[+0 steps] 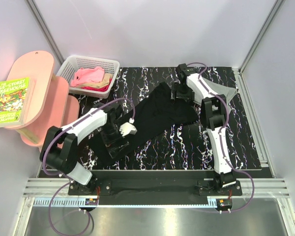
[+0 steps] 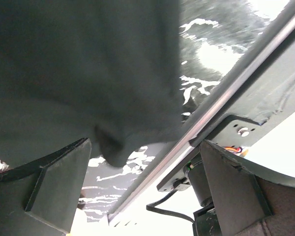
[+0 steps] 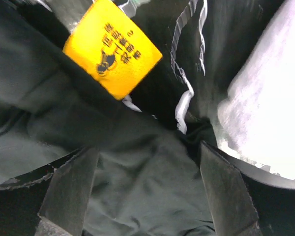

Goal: Fold and stack the t-shirts
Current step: Fold the tshirt

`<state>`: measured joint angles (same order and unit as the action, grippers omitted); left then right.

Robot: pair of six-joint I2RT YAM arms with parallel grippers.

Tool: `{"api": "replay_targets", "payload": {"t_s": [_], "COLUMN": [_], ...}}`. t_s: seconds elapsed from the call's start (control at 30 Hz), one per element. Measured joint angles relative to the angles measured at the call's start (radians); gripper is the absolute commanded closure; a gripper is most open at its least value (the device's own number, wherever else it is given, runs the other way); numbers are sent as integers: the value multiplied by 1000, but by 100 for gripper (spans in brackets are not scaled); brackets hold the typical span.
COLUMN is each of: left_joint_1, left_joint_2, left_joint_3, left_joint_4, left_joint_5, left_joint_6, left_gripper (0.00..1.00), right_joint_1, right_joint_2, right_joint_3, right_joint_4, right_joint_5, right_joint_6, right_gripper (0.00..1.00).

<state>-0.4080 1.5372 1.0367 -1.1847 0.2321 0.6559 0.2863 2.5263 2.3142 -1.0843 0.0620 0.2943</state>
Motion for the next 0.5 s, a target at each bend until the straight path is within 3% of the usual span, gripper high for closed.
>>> {"api": "replay_targets", "payload": {"t_s": [0.13, 0.5], "left_joint_1": [-47, -26], "left_joint_2": [66, 207], "left_joint_3": [0, 1], "left_joint_4": [10, 58], "left_joint_5": [12, -44], "left_joint_6": [-3, 0], "left_gripper": [1, 1], "right_joint_1": [1, 2], "right_joint_2": [-120, -209], "right_joint_3": [-204, -398], "right_joint_4": [63, 134], "right_joint_5": [9, 25], "right_joint_6": [17, 65], "right_gripper": [11, 13]}}
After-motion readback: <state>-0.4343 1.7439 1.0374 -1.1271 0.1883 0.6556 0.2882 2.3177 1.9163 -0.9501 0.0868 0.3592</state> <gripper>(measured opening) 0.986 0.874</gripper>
